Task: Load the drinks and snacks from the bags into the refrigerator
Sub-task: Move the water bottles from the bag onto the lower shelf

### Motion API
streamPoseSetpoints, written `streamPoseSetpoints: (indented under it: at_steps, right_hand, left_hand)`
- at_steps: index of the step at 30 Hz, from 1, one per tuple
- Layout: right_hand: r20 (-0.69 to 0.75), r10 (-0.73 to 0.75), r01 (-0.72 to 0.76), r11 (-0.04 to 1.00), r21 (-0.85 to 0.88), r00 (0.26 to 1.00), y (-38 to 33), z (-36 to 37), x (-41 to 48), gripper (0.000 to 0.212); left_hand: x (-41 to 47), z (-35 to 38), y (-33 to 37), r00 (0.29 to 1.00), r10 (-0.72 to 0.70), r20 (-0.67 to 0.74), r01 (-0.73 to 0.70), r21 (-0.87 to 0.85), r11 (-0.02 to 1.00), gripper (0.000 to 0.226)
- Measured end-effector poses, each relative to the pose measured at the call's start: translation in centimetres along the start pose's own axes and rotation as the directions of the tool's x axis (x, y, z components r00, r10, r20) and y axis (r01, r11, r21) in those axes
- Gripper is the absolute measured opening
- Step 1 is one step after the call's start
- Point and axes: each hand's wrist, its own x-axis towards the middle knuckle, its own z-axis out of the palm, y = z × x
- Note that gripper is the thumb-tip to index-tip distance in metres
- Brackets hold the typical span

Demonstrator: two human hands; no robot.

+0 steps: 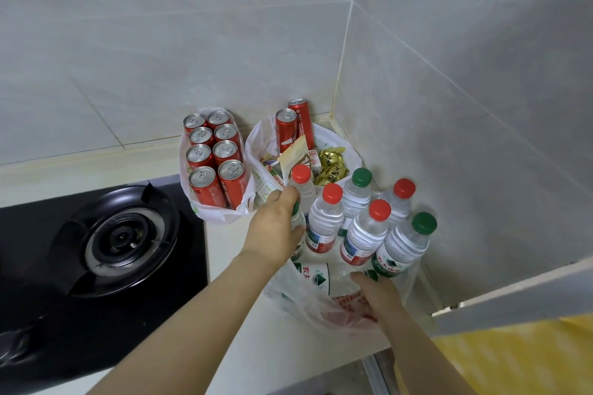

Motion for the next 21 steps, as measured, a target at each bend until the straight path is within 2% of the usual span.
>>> streamPoseSetpoints:
  at_steps: [3,5,6,9,13,15,18,21]
  right_hand:
    - [0.01,0.056,-0.057,0.995,0.081,0.998,0.1,0.2,0.5,0.034]
    - [0.02,0.095,-0.097,0.975,0.198,0.995,0.4,0.2,1.1,0.043]
    - [0.028,0.13,-0.132,0.955,0.265,0.991,0.2,0.1,0.9,0.043]
    - [0.048,0.243,-0.242,0.882,0.404,0.969,-0.5,0.0,0.2,0.021]
    - [0.114,0.306,-0.315,0.765,0.562,0.945,-0.6,-0.1,0.9,0.015]
    - [0.119,0.317,-0.323,0.733,0.599,0.941,-0.7,0.0,1.3,0.021]
    - [0.125,0.317,-0.327,0.738,0.59,0.94,-0.4,0.1,1.3,0.021]
    - [0.118,0.254,-0.275,0.771,0.574,0.96,-0.2,0.3,0.9,0.023]
  left_hand:
    - [0.0,0.0,0.0,1.0,0.0,-0.006,0.0,0.001,1.0,0.038]
    - [0.0,0.1,0.0,1.0,-0.002,-0.006,0.002,0.0,1.0,0.038]
    - [0.0,0.1,0.1,1.0,-0.003,-0.007,0.003,-0.001,1.0,0.038]
    - [0.1,0.1,0.0,1.0,0.0,-0.012,0.0,-0.005,1.0,0.038]
    - [0.1,0.1,0.0,1.0,-0.004,-0.005,0.004,-0.003,1.0,0.038]
    - [0.1,0.1,0.0,1.0,-0.003,-0.004,0.003,0.0,1.0,0.038]
    - [0.1,0.1,0.1,1.0,-0.004,-0.001,0.004,-0.002,1.0,0.037]
    - [0.1,0.1,0.0,1.0,-0.003,-0.004,0.003,-0.004,1.0,0.037]
